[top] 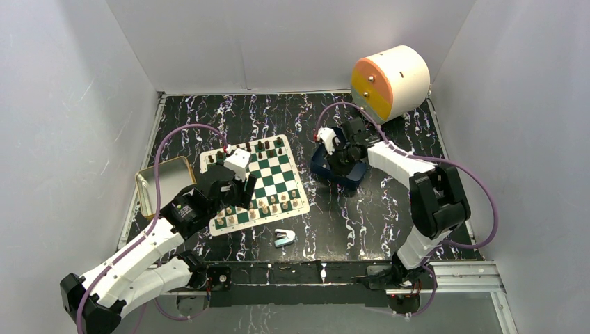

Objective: Set up the chess pieces on the board
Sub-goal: Adjust the storage box at the center of the board.

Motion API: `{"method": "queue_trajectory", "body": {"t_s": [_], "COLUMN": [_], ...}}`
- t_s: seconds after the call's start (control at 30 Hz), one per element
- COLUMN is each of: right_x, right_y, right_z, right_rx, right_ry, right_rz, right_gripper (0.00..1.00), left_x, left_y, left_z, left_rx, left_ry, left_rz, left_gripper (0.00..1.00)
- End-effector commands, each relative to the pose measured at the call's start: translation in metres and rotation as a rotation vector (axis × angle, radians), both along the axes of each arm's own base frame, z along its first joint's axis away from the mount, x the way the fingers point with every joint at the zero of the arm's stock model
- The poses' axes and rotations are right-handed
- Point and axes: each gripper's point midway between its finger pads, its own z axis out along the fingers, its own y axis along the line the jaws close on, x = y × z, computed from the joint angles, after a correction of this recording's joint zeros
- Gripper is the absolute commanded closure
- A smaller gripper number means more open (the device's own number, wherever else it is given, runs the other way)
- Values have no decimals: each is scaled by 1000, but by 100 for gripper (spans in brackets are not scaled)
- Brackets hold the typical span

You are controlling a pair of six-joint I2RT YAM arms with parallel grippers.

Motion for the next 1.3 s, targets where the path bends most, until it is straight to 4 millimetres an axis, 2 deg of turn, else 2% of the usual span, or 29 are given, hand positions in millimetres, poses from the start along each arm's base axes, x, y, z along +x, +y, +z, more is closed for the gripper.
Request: {"method": "queue_trajectory", "body": {"t_s": [0.0,0.23,0.33,0.6,0.93,1.07,1.27], "right_x": [9,36,47,71,88,97,96], "right_y": [18,42,50,78,111,111,116], "right_z": [26,33,24,20,11,8,5], "right_rx": [129,203,184,244,235,225,206], "right_ry": [-21,43,92,136,147,142,145], "right_rz": [-135,-348,-436,-643,-733,-791,-794], "right_gripper": [85,84,85,85,87,88,87], "left_x": [1,1,1,2,3,2,3], "left_y": [0,1,2,3,3,4,4], "left_z": [4,4,3,3,2,1,0], "left_rx": [-4,0,4,8,14,16,21], "left_ry": [-21,-21,-21,-22,-20,-18,-15], "left_rz": [-1,4,6,14,17,16,19], "left_gripper": [37,37,37,36,36,36,36]}}
